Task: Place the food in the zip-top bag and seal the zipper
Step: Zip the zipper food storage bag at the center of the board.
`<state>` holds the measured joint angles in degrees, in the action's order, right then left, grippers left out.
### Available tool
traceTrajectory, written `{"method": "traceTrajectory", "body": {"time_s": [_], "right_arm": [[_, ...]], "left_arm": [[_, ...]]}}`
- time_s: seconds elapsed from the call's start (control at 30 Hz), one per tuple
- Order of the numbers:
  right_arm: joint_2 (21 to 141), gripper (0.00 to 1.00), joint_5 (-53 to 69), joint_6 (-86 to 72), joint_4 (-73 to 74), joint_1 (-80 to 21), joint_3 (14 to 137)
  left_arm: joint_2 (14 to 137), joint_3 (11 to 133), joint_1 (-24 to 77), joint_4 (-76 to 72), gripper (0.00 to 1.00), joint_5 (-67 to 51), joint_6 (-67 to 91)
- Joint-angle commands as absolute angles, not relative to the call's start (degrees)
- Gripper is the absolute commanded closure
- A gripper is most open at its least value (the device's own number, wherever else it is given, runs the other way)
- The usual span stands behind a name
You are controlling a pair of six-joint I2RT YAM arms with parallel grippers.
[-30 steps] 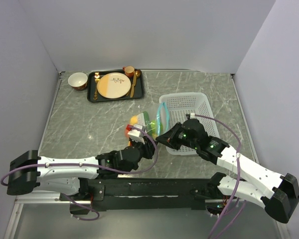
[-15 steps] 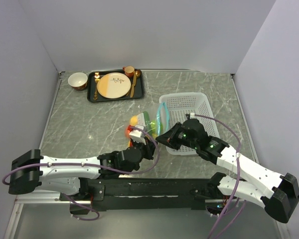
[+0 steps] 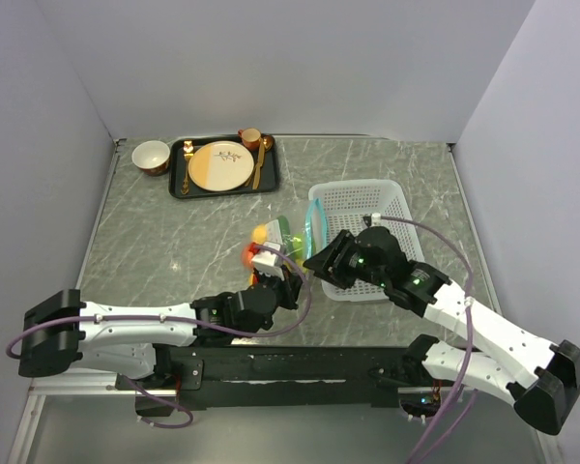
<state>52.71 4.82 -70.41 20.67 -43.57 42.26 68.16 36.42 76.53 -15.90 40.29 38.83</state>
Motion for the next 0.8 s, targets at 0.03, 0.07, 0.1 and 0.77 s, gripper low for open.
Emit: {"method": "traceTrajectory", "body": {"time_s": [0.03,0.07,0.1,0.77], "right_arm": [[50.7,0.47,0.1,-65.2,27.9,-43.4,48.9],[51.1,0.47,0.1,-65.0,28.5,-43.5,49.4],[52.0,0.47,0.4,-64.7,28.7,-43.4,49.7],[60.6,0.6,2.8,-64.3,31.9,-45.2,54.1]], "left_arm": [[65.9,36.2,76.4,-15.4,0.99,39.6,39.4],[65.9,36.1,76.3,-15.3,0.99,39.5,39.2],[65.9,36.0,76.4,-15.4,0.99,39.2,39.0],[69.3,37.5,76.3,-17.9,0.99,31.5,33.8]]}}
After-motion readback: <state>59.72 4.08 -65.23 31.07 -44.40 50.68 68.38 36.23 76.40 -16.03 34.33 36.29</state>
